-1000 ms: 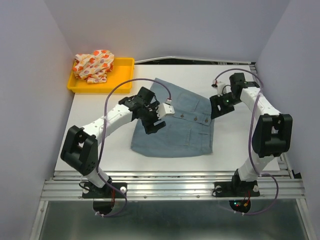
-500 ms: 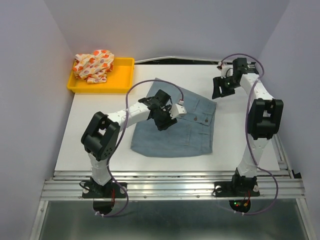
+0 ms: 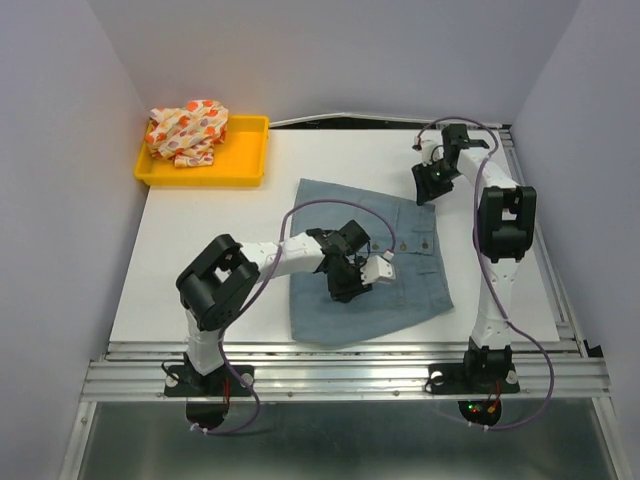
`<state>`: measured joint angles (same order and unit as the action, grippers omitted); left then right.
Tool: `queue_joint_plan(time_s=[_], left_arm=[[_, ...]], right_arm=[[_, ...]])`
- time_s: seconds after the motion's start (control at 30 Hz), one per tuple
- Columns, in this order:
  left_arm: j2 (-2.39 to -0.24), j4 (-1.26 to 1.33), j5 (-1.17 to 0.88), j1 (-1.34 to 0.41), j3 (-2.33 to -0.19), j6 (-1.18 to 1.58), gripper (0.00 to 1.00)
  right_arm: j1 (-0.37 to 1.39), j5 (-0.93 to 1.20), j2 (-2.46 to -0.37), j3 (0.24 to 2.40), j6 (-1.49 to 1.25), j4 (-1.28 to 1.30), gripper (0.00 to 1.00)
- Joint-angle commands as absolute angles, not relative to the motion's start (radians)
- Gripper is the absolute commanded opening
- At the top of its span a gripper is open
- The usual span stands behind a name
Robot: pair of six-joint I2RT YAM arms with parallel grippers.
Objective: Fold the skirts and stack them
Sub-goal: Fold the skirt
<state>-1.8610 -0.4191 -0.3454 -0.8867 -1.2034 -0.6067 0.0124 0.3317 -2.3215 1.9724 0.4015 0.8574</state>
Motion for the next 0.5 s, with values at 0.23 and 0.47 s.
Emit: queue_joint_plan(time_s=[0.23,0.47], left_arm=[[-1.770,-0.549,-0.620,-0.818,-1.336,-0.506,0.63],[-1.986,-0.727,-0.560,-0.501,-1.842,-0.667,0.74]], right_arm=[[0.081,0.348,-2.321,1.962,0.557,0.911,0.37],[0.081,0.347,-2.286,2.020,0.575,0.940,0.48]])
